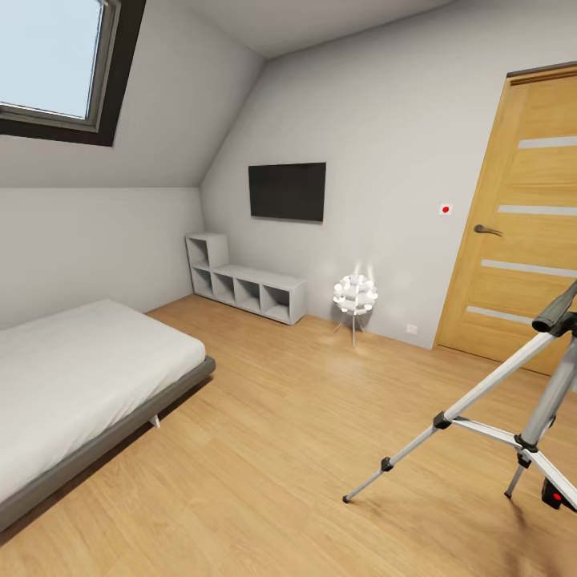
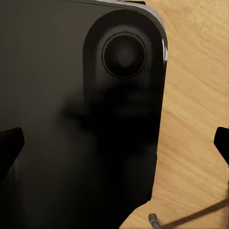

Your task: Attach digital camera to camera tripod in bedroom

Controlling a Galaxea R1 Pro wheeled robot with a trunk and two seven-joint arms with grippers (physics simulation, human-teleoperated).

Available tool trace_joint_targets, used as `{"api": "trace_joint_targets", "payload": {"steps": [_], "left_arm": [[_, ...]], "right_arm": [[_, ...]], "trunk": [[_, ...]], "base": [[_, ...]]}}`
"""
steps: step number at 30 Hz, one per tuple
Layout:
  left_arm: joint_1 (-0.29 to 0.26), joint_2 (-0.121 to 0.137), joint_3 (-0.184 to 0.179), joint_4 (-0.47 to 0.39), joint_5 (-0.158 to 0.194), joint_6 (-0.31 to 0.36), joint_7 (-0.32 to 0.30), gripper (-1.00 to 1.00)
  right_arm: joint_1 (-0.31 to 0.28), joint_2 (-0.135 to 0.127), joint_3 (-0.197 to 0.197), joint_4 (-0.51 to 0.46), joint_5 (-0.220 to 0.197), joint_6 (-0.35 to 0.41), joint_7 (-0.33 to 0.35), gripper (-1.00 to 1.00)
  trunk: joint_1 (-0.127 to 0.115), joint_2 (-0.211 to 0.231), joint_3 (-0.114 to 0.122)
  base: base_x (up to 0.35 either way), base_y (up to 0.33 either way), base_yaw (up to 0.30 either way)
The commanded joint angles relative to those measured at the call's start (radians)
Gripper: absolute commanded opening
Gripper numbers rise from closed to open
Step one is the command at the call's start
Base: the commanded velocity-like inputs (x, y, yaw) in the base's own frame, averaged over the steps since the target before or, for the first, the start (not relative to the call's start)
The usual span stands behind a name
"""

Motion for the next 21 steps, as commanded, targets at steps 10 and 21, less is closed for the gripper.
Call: {"api": "trace_joint_targets", "payload": {"steps": [10,21], "left_arm": [[0.001,0.0,-0.001,-0.002,0.037,0.005,0.0,1.0],[0.001,0.0,-0.002,-0.003,0.039,0.006,0.0,1.0]], "right_arm": [[0.0,0.002,0.0,0.0,0.069,-0.007,-0.005,1.0],[0.0,0.001,0.0,0.0,0.077,-0.008,-0.007,1.0]], "trunk": [[0.0,0.0,-0.001],[0.0,0.0,-0.001]], "base": [[0.113,0.0,-0.001],[0.301,0.0,0.0]]}}
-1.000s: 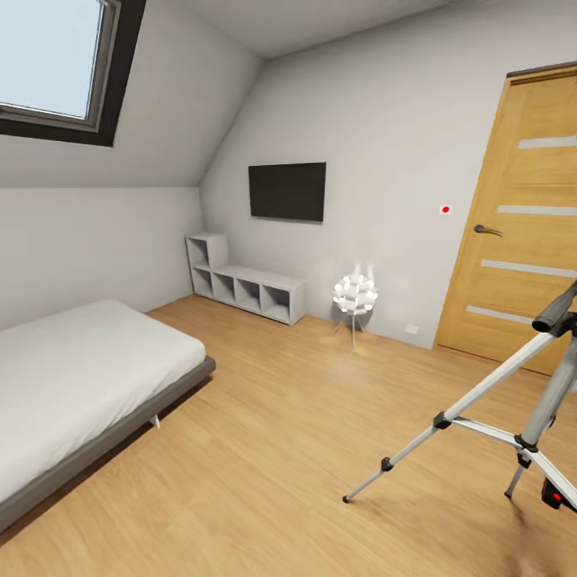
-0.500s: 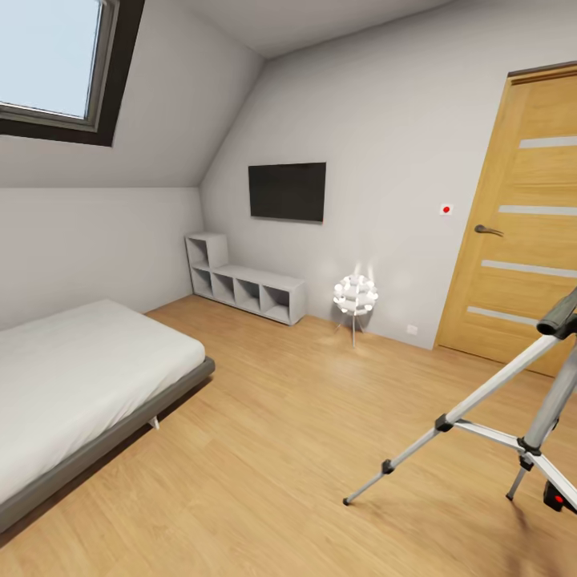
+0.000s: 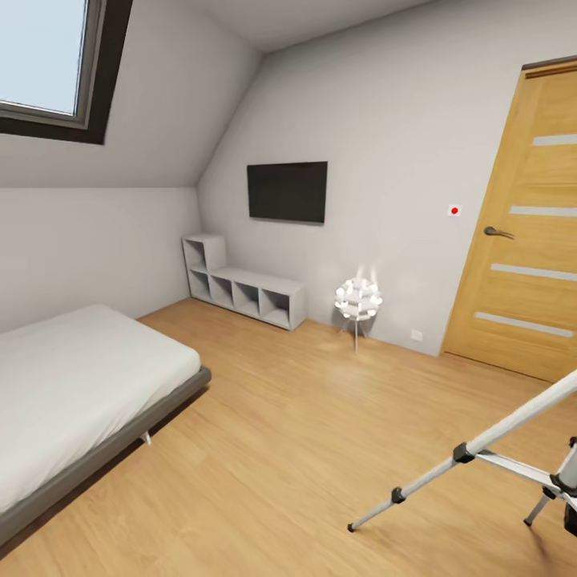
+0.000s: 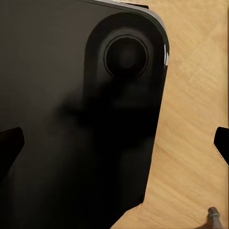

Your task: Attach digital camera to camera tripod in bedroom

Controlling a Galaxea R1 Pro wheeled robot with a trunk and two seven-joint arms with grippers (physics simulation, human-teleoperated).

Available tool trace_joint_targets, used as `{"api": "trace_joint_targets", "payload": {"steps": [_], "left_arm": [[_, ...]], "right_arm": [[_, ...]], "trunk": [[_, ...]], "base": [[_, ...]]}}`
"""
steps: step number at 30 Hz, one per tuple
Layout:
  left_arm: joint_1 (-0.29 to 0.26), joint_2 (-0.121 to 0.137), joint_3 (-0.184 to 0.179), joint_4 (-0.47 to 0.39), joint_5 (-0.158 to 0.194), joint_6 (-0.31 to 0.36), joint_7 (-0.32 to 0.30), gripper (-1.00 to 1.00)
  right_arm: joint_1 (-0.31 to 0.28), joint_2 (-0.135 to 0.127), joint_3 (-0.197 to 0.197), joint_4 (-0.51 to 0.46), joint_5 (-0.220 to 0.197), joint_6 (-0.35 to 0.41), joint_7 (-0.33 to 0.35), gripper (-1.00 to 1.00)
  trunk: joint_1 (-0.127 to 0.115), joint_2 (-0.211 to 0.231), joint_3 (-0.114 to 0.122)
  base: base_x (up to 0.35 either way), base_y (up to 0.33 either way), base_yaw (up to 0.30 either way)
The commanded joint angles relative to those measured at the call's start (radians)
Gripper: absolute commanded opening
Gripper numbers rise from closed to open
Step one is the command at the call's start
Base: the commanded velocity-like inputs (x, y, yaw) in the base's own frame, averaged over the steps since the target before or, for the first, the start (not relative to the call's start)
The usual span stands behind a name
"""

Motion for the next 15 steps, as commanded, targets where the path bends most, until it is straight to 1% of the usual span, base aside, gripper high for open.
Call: {"api": "trace_joint_targets", "payload": {"steps": [1,10,15], "left_arm": [[0.001,0.0,0.0,-0.002,0.008,-0.001,0.0,1.0],[0.001,0.0,0.0,-0.002,0.008,-0.006,0.0,1.0],[0.001,0.0,0.0,-0.002,0.008,-0.008,0.0,1.0]], "right_arm": [[0.0,0.0,0.0,0.0,0.01,-0.003,0.0,1.0],[0.0,0.0,-0.001,0.0,0.01,-0.003,-0.001,1.0],[0.0,0.0,-0.001,0.0,0.01,-0.004,-0.001,1.0]], "trunk": [[0.001,0.0,-0.001],[0.001,0.0,-0.001],[0.001,0.0,-0.001]], "base": [[0.321,0.0,0.0],[0.322,0.001,0.0],[0.323,0.062,0.0]]}}
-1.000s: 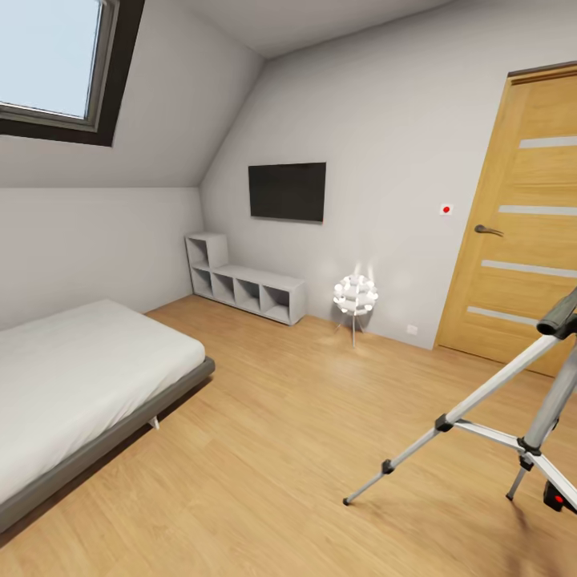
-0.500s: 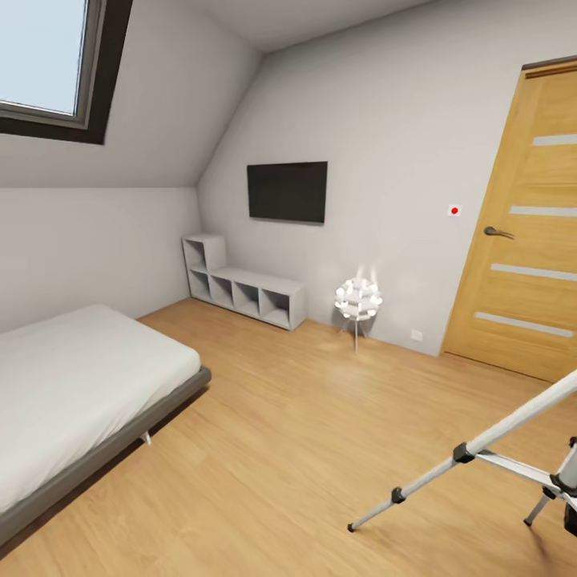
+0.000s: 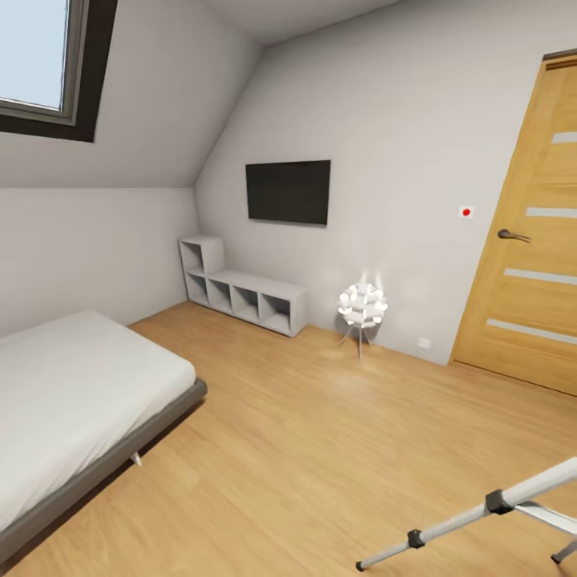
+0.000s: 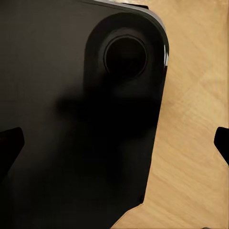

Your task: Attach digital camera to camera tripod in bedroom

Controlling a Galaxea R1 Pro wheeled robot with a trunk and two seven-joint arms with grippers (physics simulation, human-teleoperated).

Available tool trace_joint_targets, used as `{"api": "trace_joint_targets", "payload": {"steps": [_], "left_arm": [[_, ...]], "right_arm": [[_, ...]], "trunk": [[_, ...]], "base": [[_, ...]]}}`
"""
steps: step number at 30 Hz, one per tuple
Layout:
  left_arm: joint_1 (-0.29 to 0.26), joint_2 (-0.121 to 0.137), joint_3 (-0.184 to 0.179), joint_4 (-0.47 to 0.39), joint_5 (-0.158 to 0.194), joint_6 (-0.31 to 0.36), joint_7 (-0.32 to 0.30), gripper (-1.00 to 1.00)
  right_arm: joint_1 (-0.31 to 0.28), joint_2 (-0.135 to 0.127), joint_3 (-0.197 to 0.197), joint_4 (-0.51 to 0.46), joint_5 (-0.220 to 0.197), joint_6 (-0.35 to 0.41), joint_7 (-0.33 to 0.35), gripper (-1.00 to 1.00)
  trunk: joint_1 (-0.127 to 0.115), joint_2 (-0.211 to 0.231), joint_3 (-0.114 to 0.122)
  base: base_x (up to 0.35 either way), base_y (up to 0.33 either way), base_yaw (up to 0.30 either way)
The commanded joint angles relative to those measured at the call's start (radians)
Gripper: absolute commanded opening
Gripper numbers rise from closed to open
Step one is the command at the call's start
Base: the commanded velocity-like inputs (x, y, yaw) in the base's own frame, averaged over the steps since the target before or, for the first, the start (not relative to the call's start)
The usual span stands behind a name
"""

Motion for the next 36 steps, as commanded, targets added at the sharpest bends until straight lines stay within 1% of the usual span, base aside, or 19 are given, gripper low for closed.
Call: {"api": "trace_joint_targets", "payload": {"steps": [1,18,27,36], "left_arm": [[0.001,0.0,0.0,-0.002,0.008,-0.001,0.0,1.0],[0.001,0.0,0.0,-0.002,0.006,-0.003,0.0,1.0],[0.001,-0.002,0.0,-0.002,0.006,-0.003,0.0,1.0],[0.001,-0.003,0.0,-0.001,0.006,-0.003,0.0,1.0]], "right_arm": [[0.0,0.0,0.0,0.0,0.01,-0.003,0.0,1.0],[0.0,0.003,-0.004,0.0,0.004,-0.005,0.001,1.0],[0.0,0.006,-0.006,0.0,0.002,-0.001,0.0,1.0],[0.0,0.005,-0.006,0.0,0.002,-0.001,0.0,1.0]], "trunk": [[0.001,0.0,-0.001],[0.001,0.0,-0.001],[0.001,0.0,-0.001],[0.001,0.0,-0.001]], "base": [[0.323,0.1,0.0],[0.318,0.157,-0.01],[0.262,0.173,-0.194],[0.085,0.055,-0.237]]}}
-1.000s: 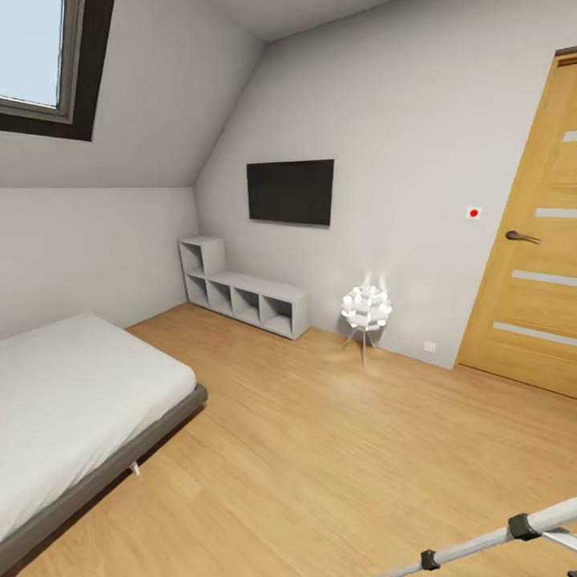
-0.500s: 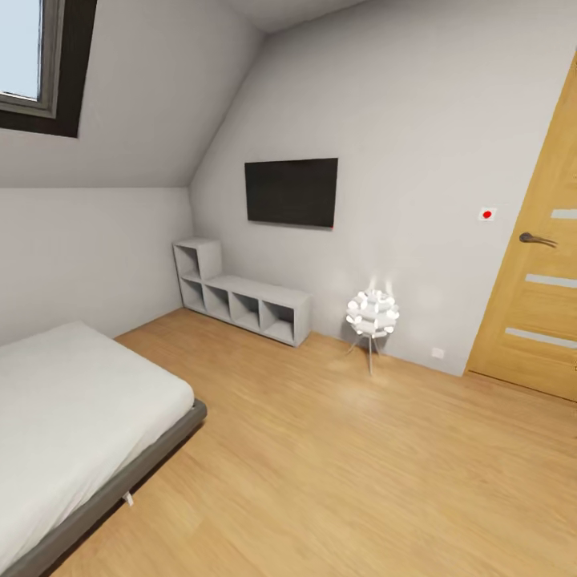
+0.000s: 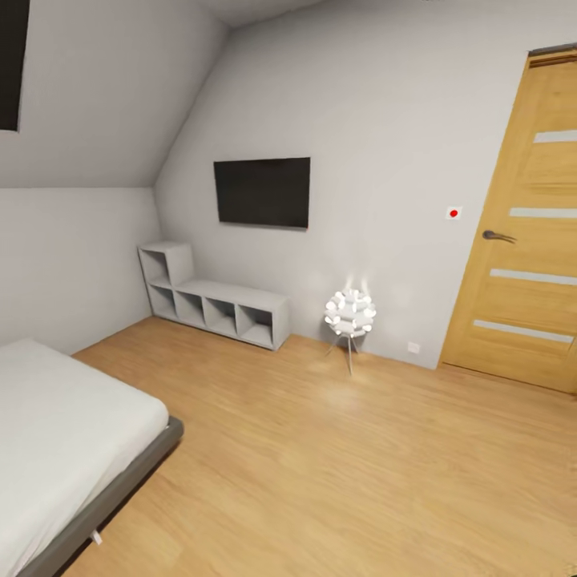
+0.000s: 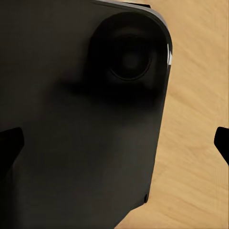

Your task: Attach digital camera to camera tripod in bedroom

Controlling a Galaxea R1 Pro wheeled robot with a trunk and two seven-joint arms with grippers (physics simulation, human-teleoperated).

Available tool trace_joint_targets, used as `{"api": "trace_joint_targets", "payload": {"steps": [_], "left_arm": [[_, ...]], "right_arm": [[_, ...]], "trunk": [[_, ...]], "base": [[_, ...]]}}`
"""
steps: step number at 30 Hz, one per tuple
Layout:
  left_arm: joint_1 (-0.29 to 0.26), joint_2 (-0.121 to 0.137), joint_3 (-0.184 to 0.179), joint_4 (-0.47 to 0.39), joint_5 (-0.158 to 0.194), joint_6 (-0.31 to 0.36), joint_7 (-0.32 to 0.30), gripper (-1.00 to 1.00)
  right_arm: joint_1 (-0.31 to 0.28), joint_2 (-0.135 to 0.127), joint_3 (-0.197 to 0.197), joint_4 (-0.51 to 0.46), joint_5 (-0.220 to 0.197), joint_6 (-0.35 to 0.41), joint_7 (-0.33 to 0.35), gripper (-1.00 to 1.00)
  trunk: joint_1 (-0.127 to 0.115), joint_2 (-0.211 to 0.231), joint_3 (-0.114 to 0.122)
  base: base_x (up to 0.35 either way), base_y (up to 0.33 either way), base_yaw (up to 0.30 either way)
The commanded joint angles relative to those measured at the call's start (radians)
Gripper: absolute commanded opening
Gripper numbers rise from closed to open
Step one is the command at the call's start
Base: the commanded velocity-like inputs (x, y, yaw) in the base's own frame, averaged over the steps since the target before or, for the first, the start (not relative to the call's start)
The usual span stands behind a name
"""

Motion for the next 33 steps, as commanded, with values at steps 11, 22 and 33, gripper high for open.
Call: {"api": "trace_joint_targets", "payload": {"steps": [11,22,33], "left_arm": [[0.001,0.0,0.0,-0.002,0.008,-0.001,0.0,1.0],[0.001,0.0,0.0,-0.002,0.008,-0.001,0.0,1.0],[0.001,0.0,0.0,-0.002,0.008,-0.002,0.0,1.0]], "right_arm": [[0.0,0.0,0.0,0.0,0.009,-0.003,0.0,1.0],[0.0,0.0,0.0,0.0,0.009,-0.003,0.0,1.0],[0.0,0.0,0.0,0.0,0.009,-0.002,0.0,1.0]], "trunk": [[0.0,0.0,-0.001],[0.0,0.0,-0.001],[0.0,0.0,-0.001]], "base": [[0.008,0.005,-0.24],[0.001,0.0,-0.241],[0.0,0.0,-0.241]]}}
